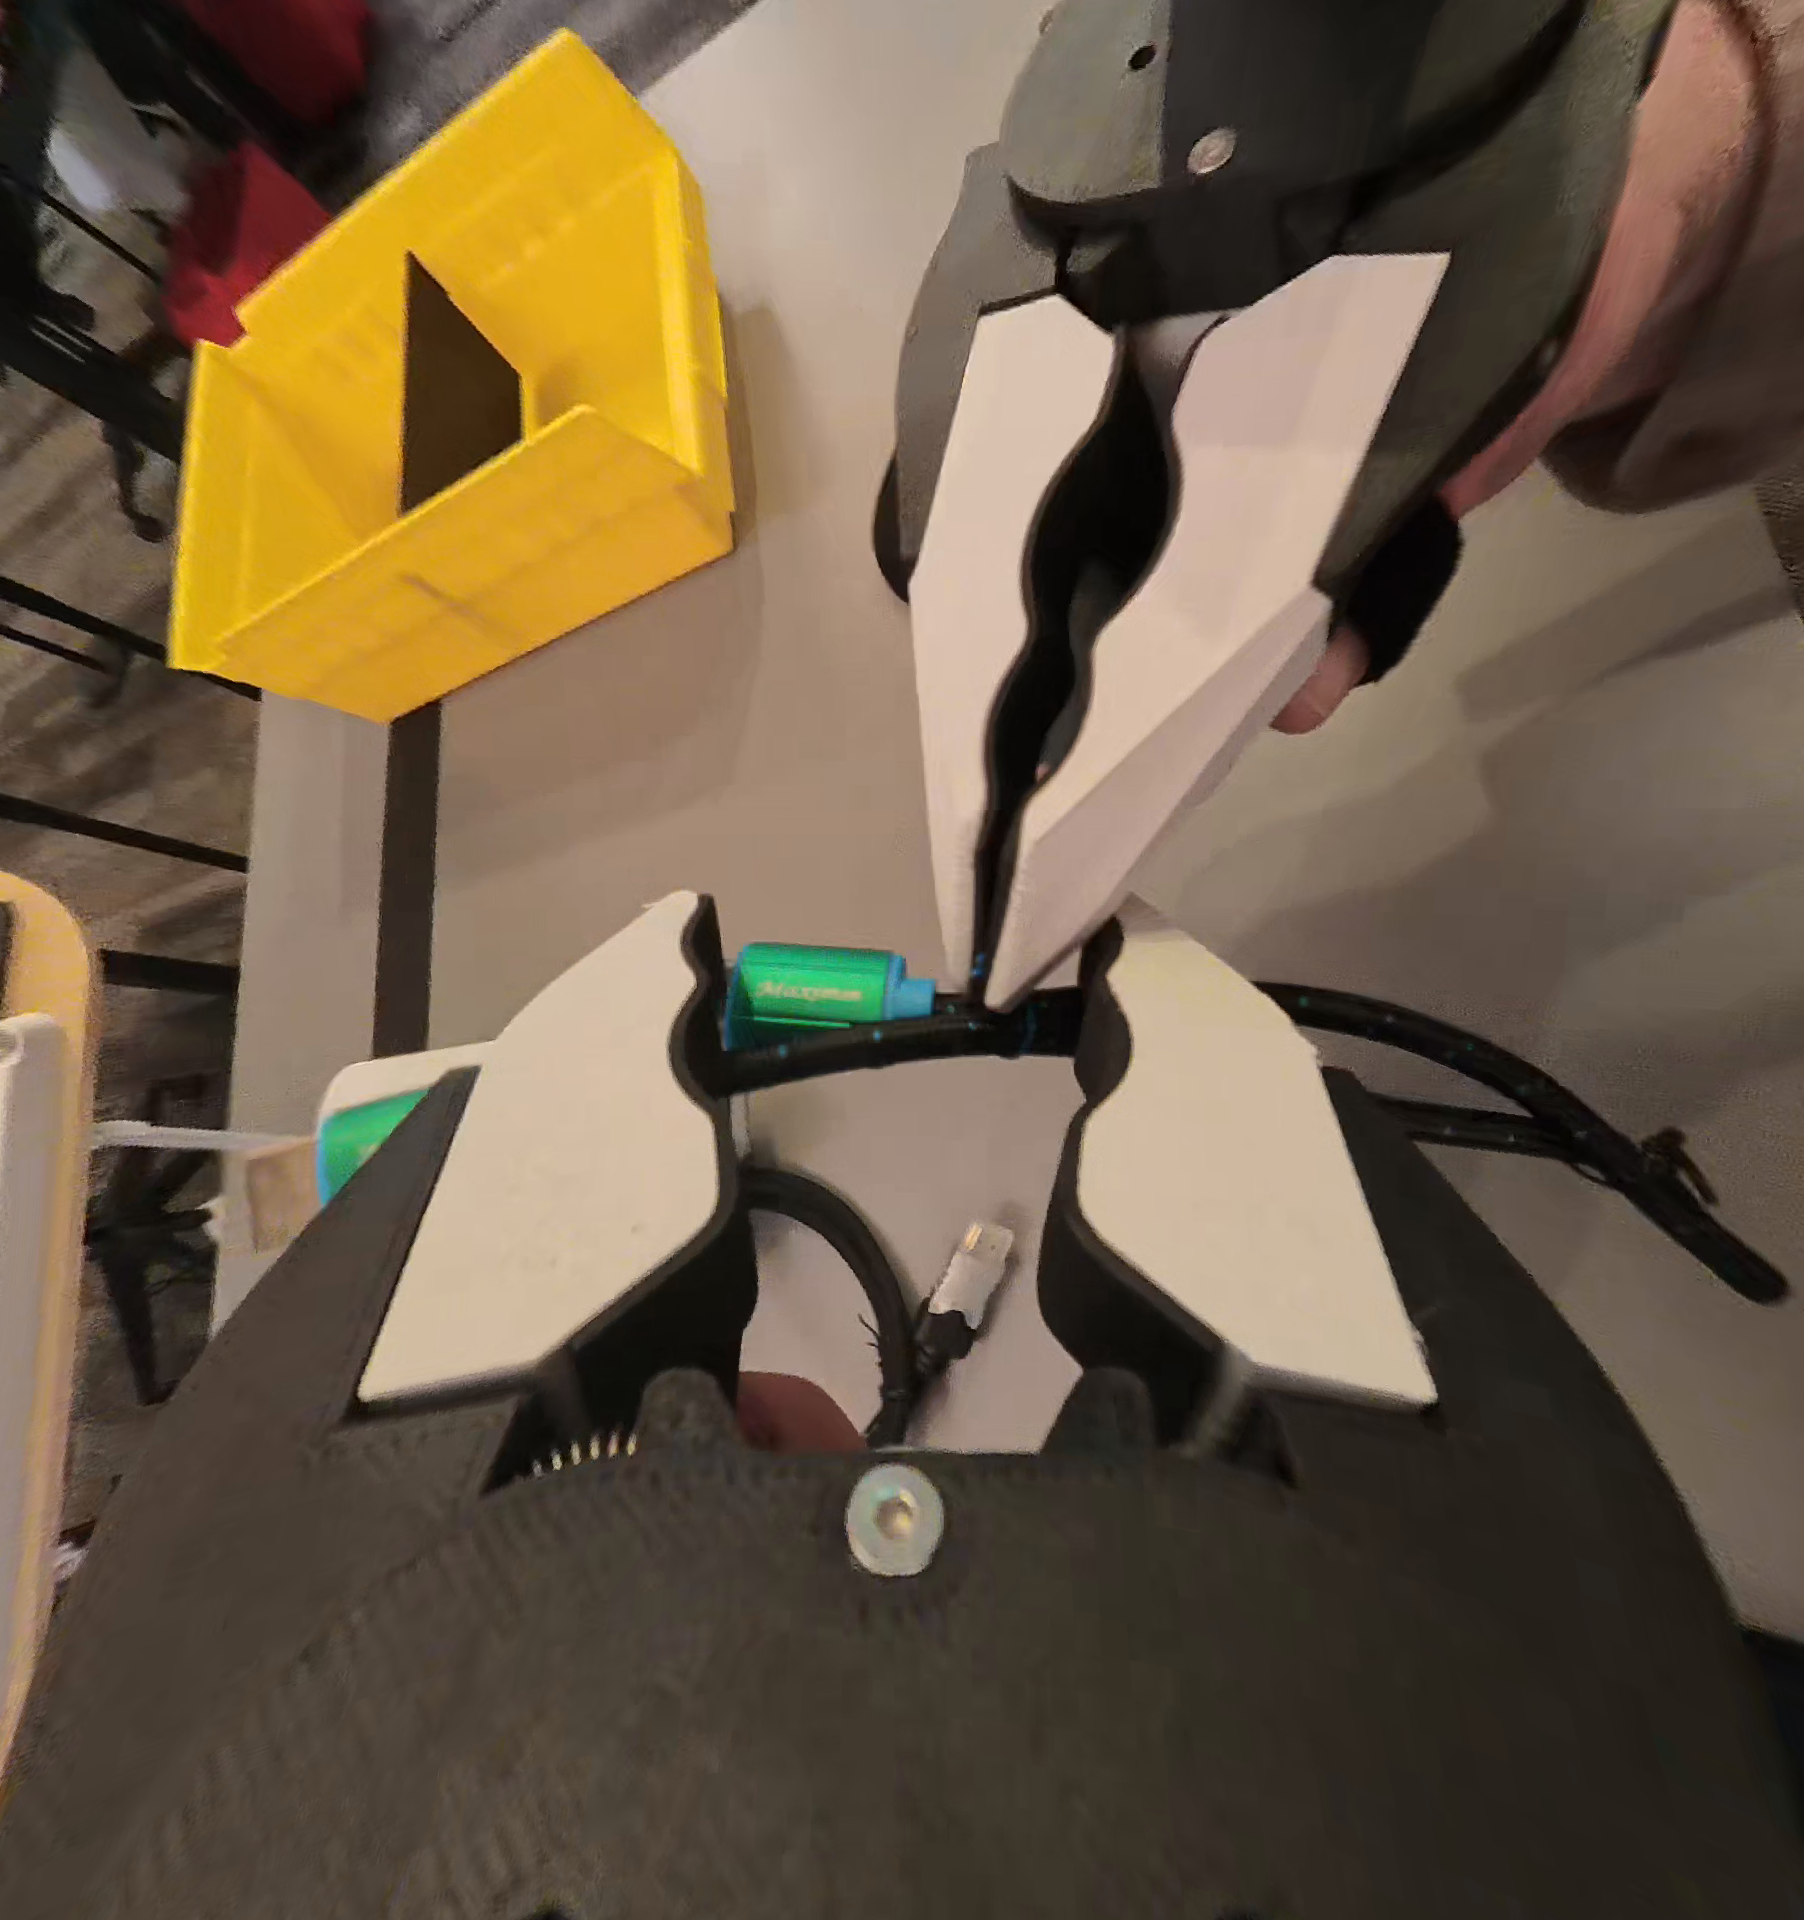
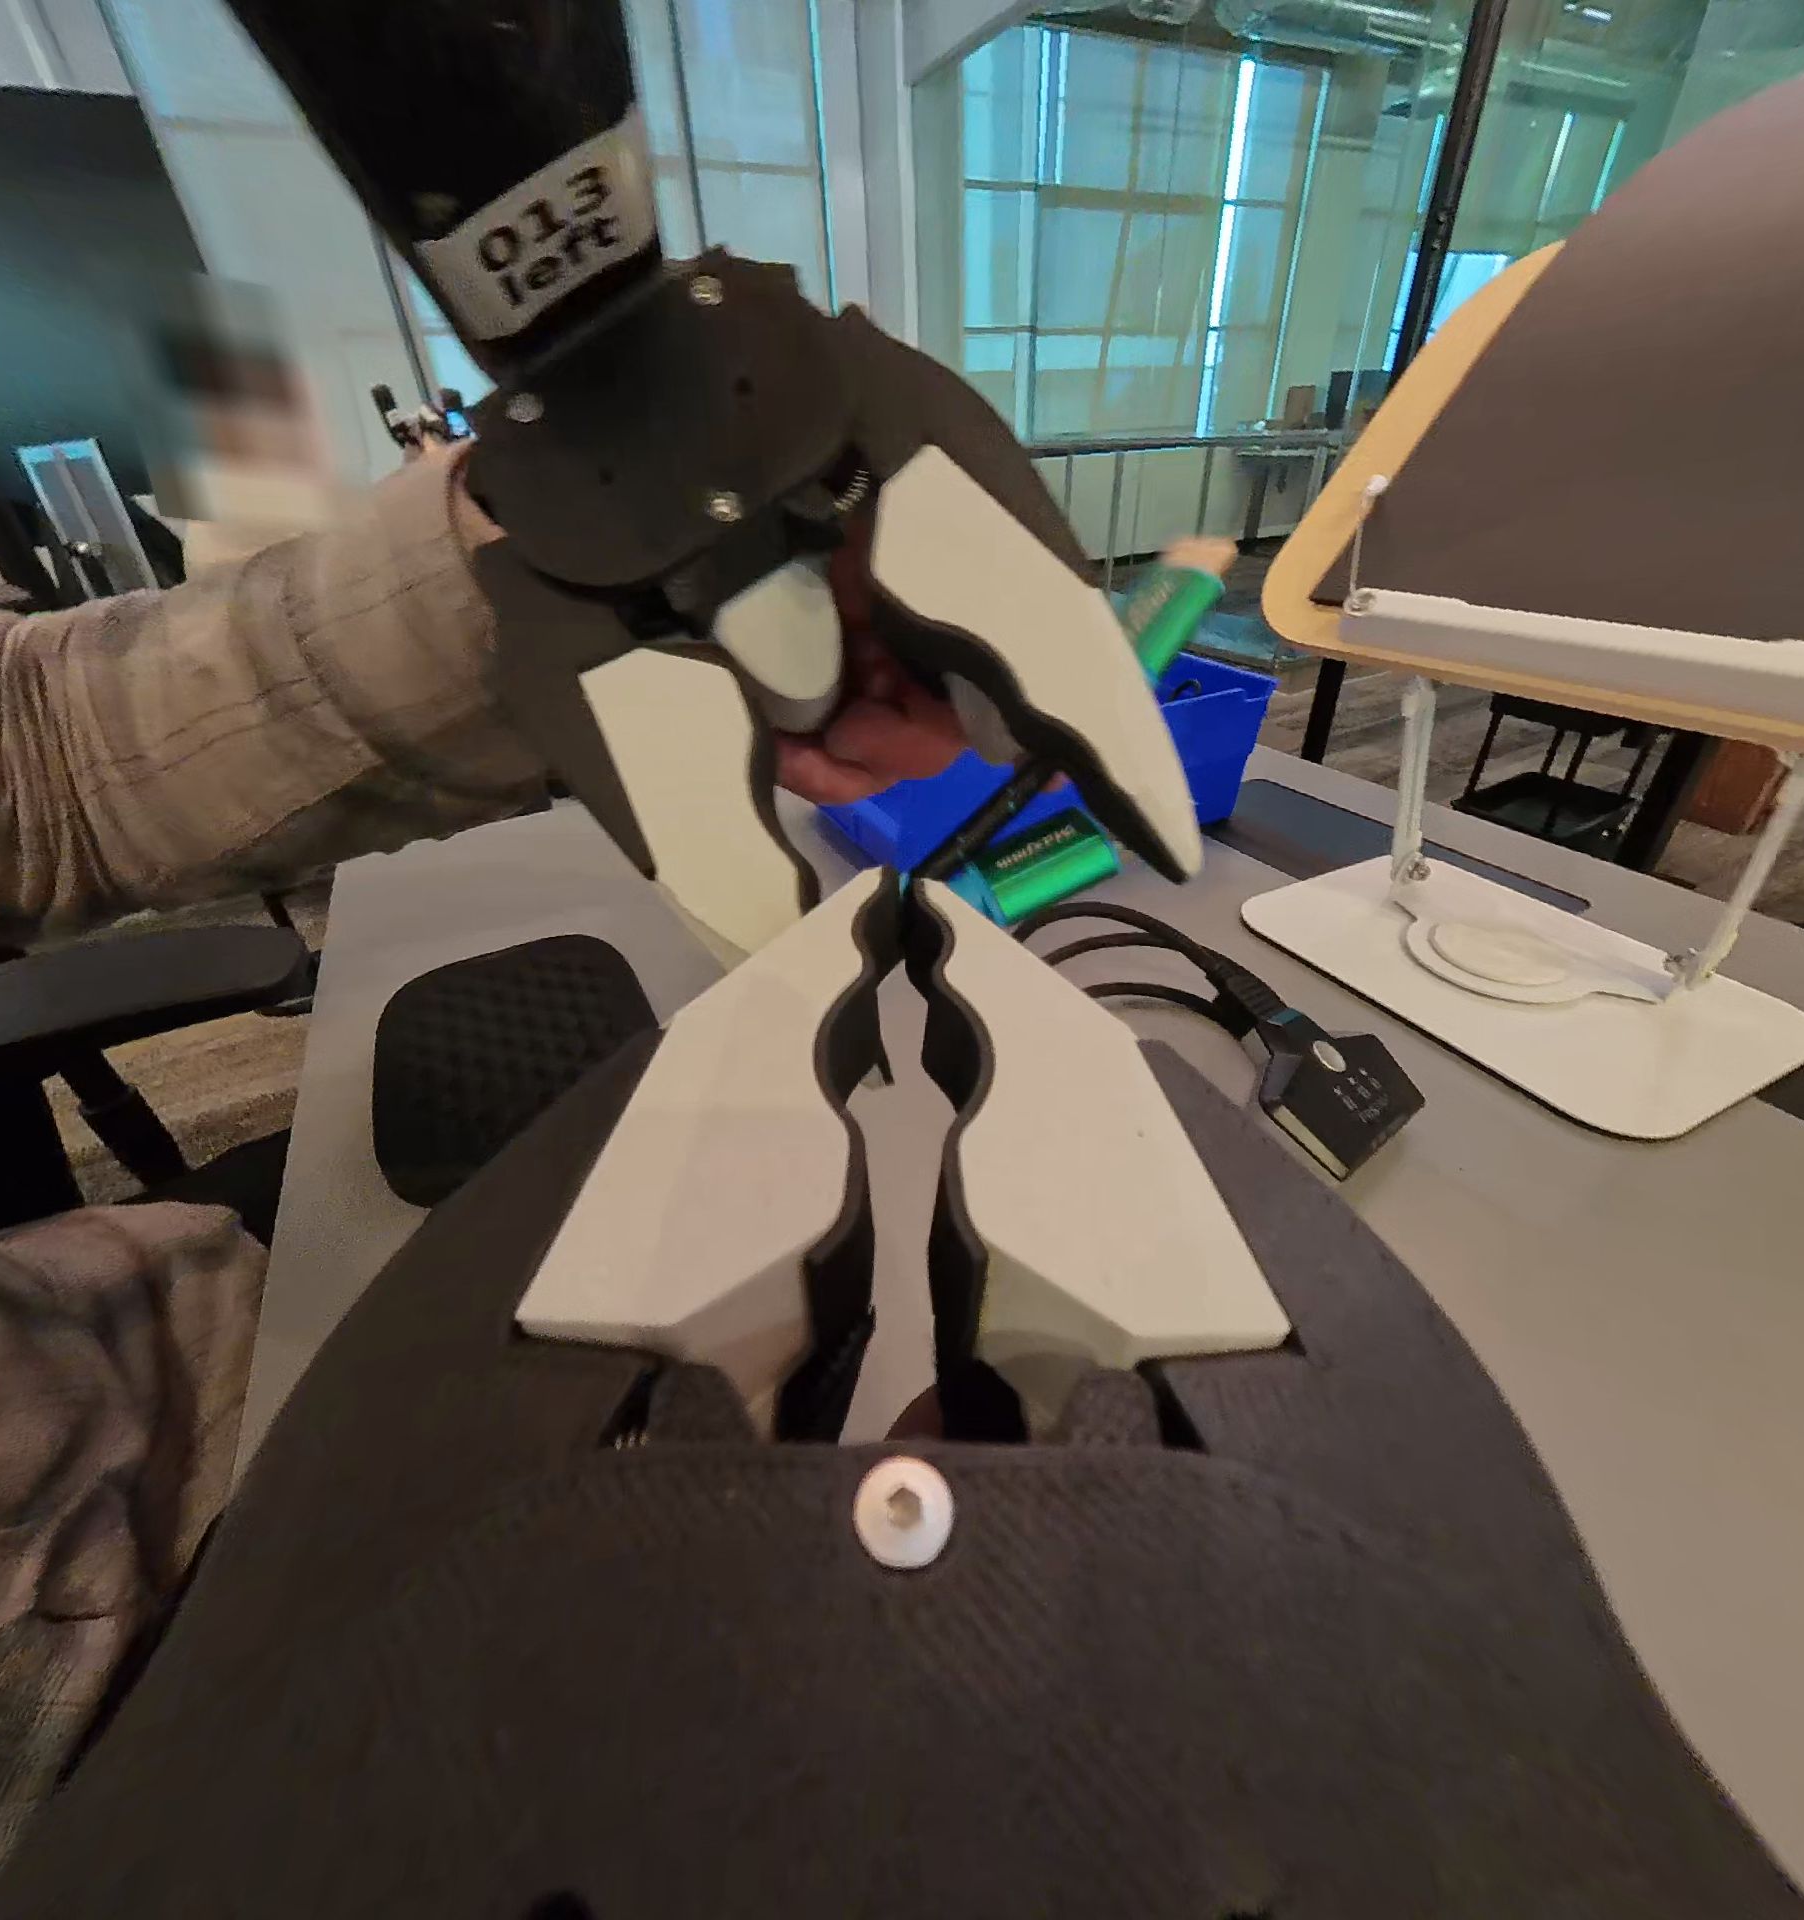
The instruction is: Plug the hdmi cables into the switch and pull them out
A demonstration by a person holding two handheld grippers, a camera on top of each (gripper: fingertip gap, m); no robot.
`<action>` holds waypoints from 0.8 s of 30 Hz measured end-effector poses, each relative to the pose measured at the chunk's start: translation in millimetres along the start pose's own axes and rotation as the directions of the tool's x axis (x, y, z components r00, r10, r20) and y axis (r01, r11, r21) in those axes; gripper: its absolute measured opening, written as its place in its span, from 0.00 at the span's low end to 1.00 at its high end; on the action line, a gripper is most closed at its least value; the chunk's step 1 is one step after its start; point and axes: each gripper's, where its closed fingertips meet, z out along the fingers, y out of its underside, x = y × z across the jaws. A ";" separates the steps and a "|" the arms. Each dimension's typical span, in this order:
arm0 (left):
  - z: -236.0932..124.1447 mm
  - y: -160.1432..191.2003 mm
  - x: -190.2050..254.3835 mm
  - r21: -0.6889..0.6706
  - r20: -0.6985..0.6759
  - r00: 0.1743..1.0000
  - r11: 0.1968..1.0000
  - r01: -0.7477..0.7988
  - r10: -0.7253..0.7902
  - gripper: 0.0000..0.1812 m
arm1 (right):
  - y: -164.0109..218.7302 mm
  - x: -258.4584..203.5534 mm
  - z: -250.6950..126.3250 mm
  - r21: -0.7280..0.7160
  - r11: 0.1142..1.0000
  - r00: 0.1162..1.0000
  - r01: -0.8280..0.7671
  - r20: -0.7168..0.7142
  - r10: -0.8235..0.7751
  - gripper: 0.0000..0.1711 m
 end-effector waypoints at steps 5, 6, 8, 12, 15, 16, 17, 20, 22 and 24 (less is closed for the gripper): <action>1.0 2.1 9.1 0.007 -0.121 0.990 0.997 0.074 -0.073 0.35 | 0.8 -6.1 3.7 0.020 0.999 0.999 -0.035 0.038 0.034 0.00; 0.6 3.2 9.4 0.015 -0.142 0.986 0.996 0.087 -0.084 0.36 | 1.3 -6.0 4.0 0.010 1.000 0.999 -0.022 0.033 0.022 0.00; -0.5 3.7 11.3 0.039 -0.189 0.975 0.991 0.126 -0.116 0.37 | 0.9 -7.7 5.7 0.000 1.000 1.000 -0.002 0.025 0.002 0.00; -0.8 3.2 13.2 0.095 -0.273 0.938 0.964 0.247 -0.213 0.39 | -0.4 -7.1 7.9 0.013 1.000 1.000 -0.013 0.015 0.013 0.00; 4.2 10.0 21.4 0.114 -0.394 0.869 0.922 0.370 -0.300 0.40 | 6.0 -6.8 11.4 0.001 1.000 1.000 0.019 0.011 -0.019 0.00; 6.2 11.5 23.6 0.122 -0.415 0.855 0.913 0.390 -0.310 0.41 | 9.4 -7.2 12.2 -0.010 0.999 0.999 0.035 0.007 -0.034 0.00; 7.6 10.3 23.8 0.147 -0.423 0.849 0.900 0.410 -0.317 0.41 | 10.6 -6.7 11.7 -0.013 0.999 0.999 0.034 0.004 -0.034 0.00; 12.0 15.3 17.3 0.143 -0.321 0.909 0.936 0.323 -0.265 0.41 | 15.4 -0.7 10.8 -0.034 0.999 1.000 0.012 -0.020 -0.012 0.00; 10.0 16.3 16.7 0.119 -0.254 0.952 0.972 0.204 -0.169 0.45 | 16.6 0.1 12.7 -0.033 0.997 0.998 -0.064 -0.010 0.063 0.00; 4.3 8.0 16.5 0.137 -0.253 0.954 0.970 0.199 -0.160 0.48 | 15.1 4.4 13.0 -0.027 0.994 0.994 -0.106 -0.026 0.105 0.00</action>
